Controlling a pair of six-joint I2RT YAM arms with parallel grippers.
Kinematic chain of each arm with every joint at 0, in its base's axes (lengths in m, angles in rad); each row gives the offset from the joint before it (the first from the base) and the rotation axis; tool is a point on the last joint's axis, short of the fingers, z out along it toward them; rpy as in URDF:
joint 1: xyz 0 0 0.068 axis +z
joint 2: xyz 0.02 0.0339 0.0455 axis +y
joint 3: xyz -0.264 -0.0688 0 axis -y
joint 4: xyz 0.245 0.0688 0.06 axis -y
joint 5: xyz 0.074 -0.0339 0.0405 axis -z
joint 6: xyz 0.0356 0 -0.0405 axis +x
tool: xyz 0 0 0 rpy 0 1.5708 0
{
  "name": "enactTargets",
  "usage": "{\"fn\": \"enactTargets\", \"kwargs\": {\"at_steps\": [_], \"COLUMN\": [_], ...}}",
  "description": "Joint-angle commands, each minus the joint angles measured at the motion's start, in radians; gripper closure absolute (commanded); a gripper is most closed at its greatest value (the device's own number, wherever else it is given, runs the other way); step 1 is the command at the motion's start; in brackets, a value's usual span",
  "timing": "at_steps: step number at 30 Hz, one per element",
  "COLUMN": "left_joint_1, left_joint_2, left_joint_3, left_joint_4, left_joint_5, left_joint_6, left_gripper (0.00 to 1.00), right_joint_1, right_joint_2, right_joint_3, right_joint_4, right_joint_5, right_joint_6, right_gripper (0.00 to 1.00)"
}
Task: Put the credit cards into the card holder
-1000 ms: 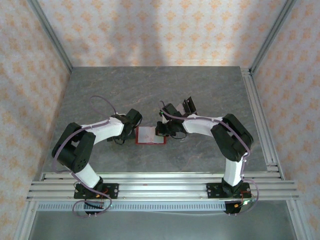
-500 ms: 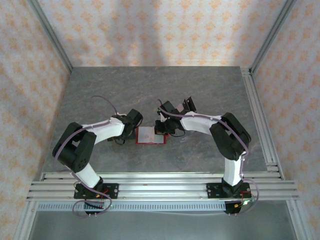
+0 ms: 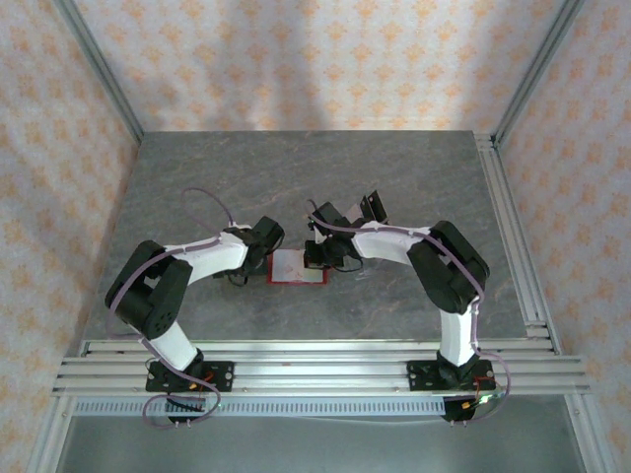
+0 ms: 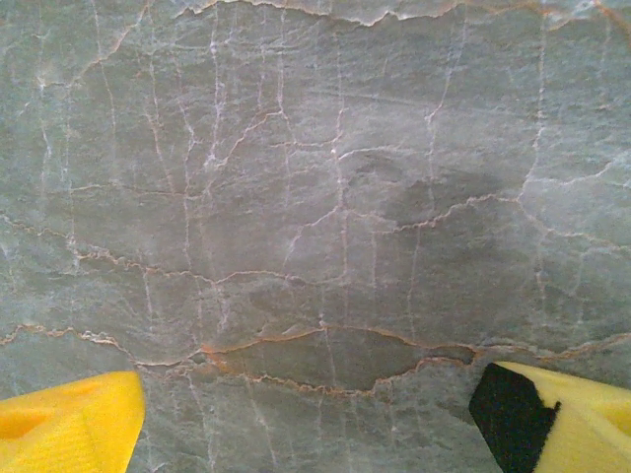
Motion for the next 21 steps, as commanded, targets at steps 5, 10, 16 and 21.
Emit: {"fn": "enactTargets", "kwargs": {"at_steps": [5, 10, 16, 21], "left_joint_1": [-0.028, -0.036, -0.045, -0.05], "left_joint_2": [0.056, 0.065, 0.069, 0.064], "left_joint_3": [-0.019, -0.017, -0.015, -0.017], "left_joint_4": [0.043, 0.047, 0.045, 0.044], "left_joint_5": [0.074, 0.076, 0.074, 0.074], "left_joint_6": [-0.009, -0.013, -0.016, -0.021], "left_gripper": [0.08, 0.08, 0.08, 0.08], "right_joint_1": [0.01, 0.012, 0.023, 0.043], "right_joint_2": [0.043, 0.06, 0.089, 0.115], "right_joint_3": [0.056, 0.078, 0.114, 0.142], "right_joint_4": [0.023, 0.032, 0.045, 0.044], "right_joint_5": [-0.018, -0.029, -0.046, -0.055], "right_joint_6": [0.017, 0.025, 0.042, 0.047], "right_gripper": [1.0, 1.0, 1.0, 1.0]}}
